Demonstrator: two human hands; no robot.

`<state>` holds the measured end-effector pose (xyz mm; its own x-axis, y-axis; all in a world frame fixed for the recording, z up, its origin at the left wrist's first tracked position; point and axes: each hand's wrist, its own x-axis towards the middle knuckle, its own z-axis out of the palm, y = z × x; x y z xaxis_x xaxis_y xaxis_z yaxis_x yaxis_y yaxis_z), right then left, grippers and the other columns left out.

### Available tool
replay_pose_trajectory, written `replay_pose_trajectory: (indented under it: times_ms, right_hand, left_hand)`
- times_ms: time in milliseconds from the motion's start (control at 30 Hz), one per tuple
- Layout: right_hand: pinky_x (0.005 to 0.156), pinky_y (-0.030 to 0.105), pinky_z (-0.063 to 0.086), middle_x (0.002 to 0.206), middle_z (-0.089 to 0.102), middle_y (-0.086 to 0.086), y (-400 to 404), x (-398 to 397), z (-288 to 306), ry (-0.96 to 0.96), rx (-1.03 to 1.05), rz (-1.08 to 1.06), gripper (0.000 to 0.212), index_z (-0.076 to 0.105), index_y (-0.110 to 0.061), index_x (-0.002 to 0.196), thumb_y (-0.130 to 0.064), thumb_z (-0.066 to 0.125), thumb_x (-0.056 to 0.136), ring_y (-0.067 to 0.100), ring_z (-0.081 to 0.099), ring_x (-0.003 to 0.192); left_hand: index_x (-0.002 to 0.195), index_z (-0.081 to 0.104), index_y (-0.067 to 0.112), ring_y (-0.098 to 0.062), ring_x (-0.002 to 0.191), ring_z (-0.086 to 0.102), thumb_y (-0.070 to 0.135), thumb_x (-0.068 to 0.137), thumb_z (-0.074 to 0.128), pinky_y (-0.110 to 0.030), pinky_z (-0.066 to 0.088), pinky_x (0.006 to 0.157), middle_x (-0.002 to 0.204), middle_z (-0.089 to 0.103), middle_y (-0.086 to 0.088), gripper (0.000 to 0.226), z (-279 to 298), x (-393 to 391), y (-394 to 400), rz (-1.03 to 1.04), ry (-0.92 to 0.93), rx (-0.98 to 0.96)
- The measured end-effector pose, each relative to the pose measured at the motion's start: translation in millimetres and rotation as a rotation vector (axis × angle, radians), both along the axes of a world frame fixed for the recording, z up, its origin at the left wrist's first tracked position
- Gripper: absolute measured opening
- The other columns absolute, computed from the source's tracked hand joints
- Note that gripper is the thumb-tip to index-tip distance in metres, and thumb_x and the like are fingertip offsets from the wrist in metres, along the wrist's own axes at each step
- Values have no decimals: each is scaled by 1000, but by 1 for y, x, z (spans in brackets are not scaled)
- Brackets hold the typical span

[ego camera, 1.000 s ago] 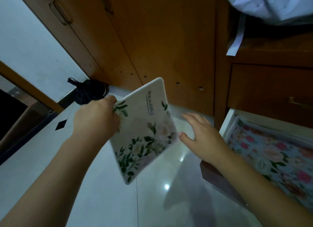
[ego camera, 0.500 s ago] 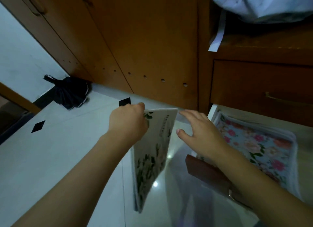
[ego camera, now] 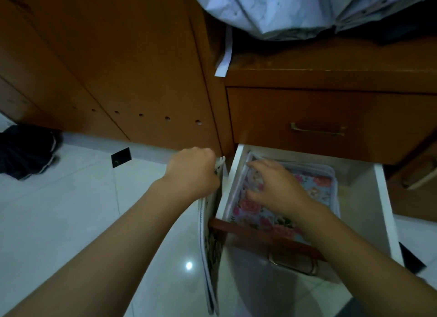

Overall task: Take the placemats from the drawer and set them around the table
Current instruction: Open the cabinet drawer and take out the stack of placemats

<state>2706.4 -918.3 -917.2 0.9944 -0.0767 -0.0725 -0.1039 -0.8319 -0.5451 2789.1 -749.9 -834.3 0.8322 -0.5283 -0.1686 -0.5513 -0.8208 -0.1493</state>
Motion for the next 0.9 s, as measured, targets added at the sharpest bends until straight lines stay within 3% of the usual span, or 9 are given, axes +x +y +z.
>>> replay_pose_trajectory:
  times_ms: [233, 367, 533, 600, 667, 800, 900]
  right_hand:
    - [101, 35, 40, 144, 44, 2, 4, 2, -16, 201, 20, 9, 82, 37, -25, 144, -52, 74, 76, 23, 44, 128]
    - [87, 38, 53, 117, 60, -2, 27, 10, -35, 346, 109, 8, 84, 50, -22, 122, -72, 75, 59, 17, 58, 100]
    - [90, 37, 51, 112, 59, -9, 36, 16, -57, 365, 202, -33, 81, 47, -26, 122, -64, 81, 59, 16, 58, 100]
    - [79, 32, 54, 106, 59, -6, 36, 17, -63, 357, 135, -42, 69, 48, -26, 113, -58, 83, 63, 13, 57, 89]
    - [72, 23, 52, 106, 58, -5, 38, 17, -68, 367, 141, -37, 67, 46, -25, 117, -52, 82, 67, 10, 55, 86]
    - [89, 39, 53, 118, 58, -6, 39, 20, -76, 345, 132, -37, 86, 44, -27, 129, -61, 80, 59, 16, 58, 100]
    - [87, 40, 53, 116, 56, -4, 39, 23, -81, 366, 103, -29, 81, 45, -26, 124, -59, 81, 60, 18, 57, 97]
  left_hand:
    - [87, 57, 14, -17, 59, 47, 18, 82, 59, -26, 27, 46, 70, 51, -2, 7, 1, -1, 10, -1, 20, -40]
    - [92, 57, 15, -23, 72, 54, 23, 84, 59, -28, 32, 51, 77, 56, -2, 11, 0, -3, 24, 0, 15, -58]
    - [96, 56, 17, -27, 76, 56, 25, 86, 57, -30, 38, 56, 81, 57, -2, 12, -5, -9, 32, -52, -17, -96]
    - [96, 56, 17, -26, 75, 55, 25, 88, 56, -29, 37, 56, 78, 54, -1, 12, -7, -12, 34, -58, -26, -116]
    - [96, 56, 17, -26, 73, 55, 25, 88, 55, -29, 36, 56, 77, 54, -1, 12, -8, -13, 36, -66, -36, -126]
    - [95, 55, 17, -27, 73, 55, 25, 87, 56, -29, 37, 56, 79, 57, -3, 12, -10, -14, 39, -71, -30, -139]
    - [95, 55, 17, -27, 72, 55, 26, 87, 56, -30, 38, 57, 78, 56, -2, 12, -11, -14, 40, -76, -30, -148]
